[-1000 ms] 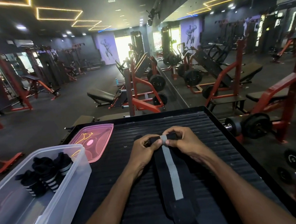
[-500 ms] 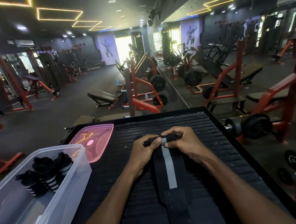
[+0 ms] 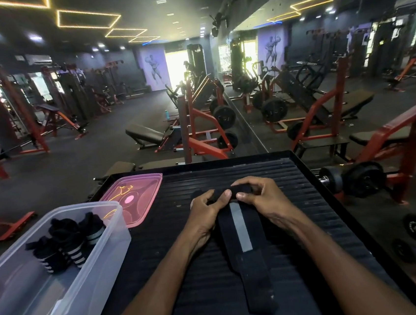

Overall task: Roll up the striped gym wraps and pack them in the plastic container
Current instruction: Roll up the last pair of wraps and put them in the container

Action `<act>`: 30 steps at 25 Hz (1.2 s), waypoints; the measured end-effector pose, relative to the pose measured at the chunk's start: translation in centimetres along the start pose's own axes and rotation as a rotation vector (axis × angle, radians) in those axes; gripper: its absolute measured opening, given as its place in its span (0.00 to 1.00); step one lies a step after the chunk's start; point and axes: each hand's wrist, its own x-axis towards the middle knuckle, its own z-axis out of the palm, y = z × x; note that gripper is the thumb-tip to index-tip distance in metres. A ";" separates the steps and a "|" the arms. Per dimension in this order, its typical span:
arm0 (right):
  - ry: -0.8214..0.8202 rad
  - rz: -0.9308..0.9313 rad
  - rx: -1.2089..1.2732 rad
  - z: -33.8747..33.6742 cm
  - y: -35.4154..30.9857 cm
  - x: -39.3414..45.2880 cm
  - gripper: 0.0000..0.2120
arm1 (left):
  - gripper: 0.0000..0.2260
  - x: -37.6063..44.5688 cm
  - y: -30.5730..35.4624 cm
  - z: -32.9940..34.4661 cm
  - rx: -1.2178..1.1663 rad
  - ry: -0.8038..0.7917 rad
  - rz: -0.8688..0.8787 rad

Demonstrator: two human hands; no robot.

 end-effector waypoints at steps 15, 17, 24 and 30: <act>-0.043 0.064 0.035 0.0 0.0 -0.2 0.08 | 0.12 0.1 0.2 -0.2 -0.030 0.003 -0.018; -0.063 0.166 0.029 0.2 -0.2 -0.2 0.08 | 0.09 0.1 0.3 -0.4 0.063 0.047 0.033; -0.120 0.325 -0.185 0.8 0.0 -0.4 0.26 | 0.09 0.2 -0.4 -0.3 0.279 0.075 0.154; -0.110 0.324 -0.224 1.0 0.0 -0.7 0.20 | 0.11 0.6 -1.0 -0.4 0.314 0.074 0.150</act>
